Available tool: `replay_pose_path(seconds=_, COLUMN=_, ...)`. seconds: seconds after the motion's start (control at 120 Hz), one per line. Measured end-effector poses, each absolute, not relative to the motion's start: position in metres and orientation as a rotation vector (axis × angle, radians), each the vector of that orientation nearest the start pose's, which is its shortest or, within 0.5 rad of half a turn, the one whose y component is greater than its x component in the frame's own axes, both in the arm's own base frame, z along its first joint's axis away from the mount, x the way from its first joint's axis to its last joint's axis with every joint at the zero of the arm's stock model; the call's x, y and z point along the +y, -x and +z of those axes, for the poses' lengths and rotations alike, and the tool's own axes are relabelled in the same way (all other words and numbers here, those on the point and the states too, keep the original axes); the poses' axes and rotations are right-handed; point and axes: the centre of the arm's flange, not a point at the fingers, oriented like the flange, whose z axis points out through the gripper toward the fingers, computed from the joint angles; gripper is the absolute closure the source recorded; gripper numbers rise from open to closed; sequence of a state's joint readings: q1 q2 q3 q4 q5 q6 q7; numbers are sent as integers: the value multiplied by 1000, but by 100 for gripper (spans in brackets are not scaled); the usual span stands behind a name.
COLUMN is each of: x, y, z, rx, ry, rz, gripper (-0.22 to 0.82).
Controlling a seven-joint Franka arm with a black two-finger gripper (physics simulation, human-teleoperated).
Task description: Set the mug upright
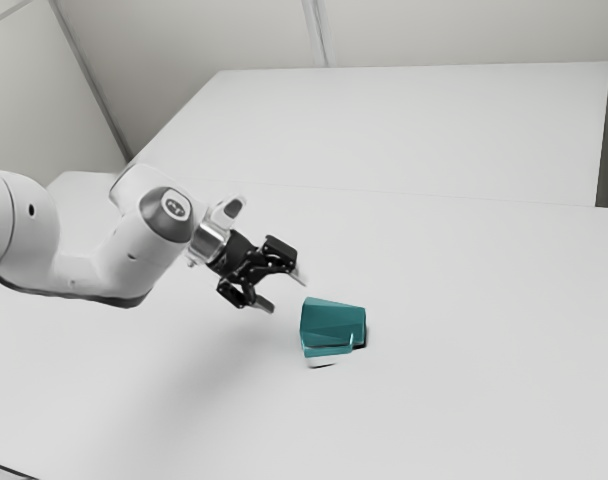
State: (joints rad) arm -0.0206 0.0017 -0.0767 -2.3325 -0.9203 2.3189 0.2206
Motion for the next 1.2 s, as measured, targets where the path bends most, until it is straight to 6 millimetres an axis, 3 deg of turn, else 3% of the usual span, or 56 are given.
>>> replay_pose_path(seconds=0.342, x=-57, y=-508, z=306, rx=250, ry=-2378, rz=45, gripper=0)
replay_pose_path(seconds=0.933, x=-78, y=-512, z=269, rx=128, ry=-2209, rz=118, gripper=0)
replay_pose_path(seconds=1.2, x=-81, y=-512, z=266, rx=57, ry=-2193, rz=153, gripper=33)
